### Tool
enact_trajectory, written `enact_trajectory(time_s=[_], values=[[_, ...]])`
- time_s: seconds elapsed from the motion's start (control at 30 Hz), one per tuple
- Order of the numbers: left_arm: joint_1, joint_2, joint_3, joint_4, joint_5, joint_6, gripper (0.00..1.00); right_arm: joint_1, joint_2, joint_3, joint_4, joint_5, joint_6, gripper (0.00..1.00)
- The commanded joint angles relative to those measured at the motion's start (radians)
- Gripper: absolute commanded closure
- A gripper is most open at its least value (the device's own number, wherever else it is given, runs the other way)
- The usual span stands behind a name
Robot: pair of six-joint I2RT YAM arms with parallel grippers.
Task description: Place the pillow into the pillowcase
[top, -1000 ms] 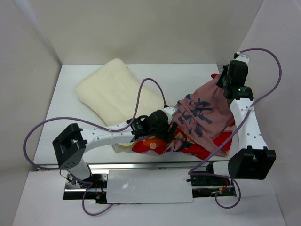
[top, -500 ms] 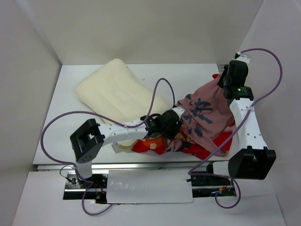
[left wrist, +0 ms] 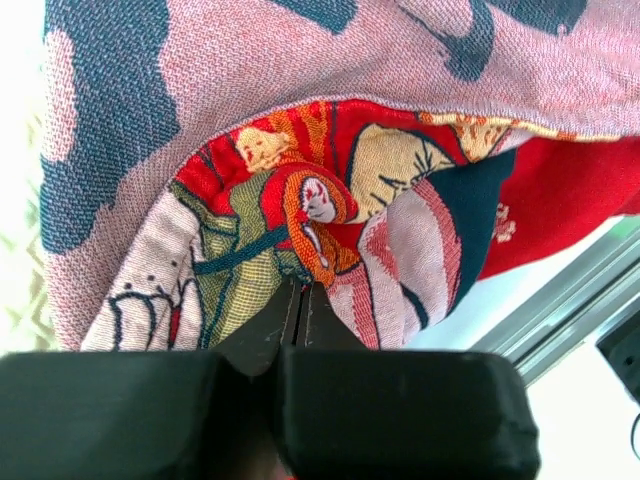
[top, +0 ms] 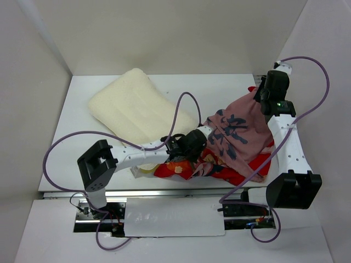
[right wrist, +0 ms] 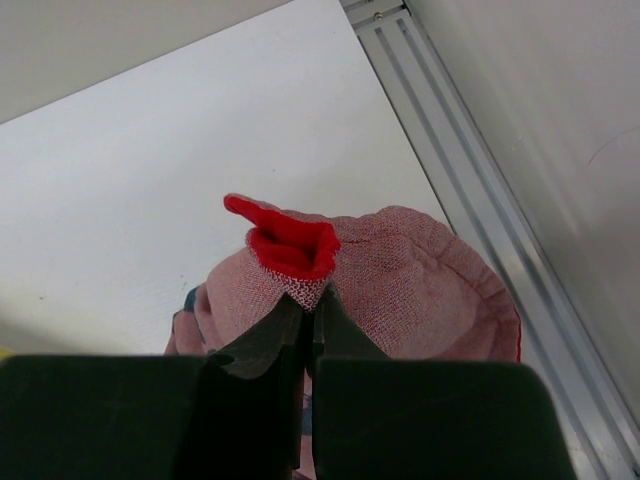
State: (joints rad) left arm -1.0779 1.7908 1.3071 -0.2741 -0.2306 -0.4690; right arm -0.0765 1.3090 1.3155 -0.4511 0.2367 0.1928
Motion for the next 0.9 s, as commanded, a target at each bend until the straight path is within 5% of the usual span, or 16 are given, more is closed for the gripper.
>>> enact_trajectory(time_s=[0.0,0.17,0.33,0.5,0.77,0.87], values=[[-0.005,0.002,0.032,0.039,-0.025,-0.010,1.00,-0.002,-0.043,0.019,0.023,0.039,0.005,1.00],[-0.005,-0.212,0.110,0.039,-0.223,0.091,1.00,-0.002,-0.013,0.112,-0.029,0.162,0.039,1.00],[0.048,-0.453,0.253,0.111,-0.403,0.284,1.00,-0.002,0.107,0.532,-0.217,0.560,0.068,1.00],[0.092,-0.648,0.280,0.300,-0.535,0.473,1.00,-0.002,0.128,0.815,-0.143,0.726,-0.073,1.00],[0.136,-0.789,0.272,0.568,-0.706,0.783,1.00,-0.002,0.030,0.777,0.144,0.791,-0.281,1.00],[0.189,-0.840,0.219,0.641,-0.756,0.801,1.00,-0.002,0.030,0.728,0.132,0.770,-0.293,1.00]])
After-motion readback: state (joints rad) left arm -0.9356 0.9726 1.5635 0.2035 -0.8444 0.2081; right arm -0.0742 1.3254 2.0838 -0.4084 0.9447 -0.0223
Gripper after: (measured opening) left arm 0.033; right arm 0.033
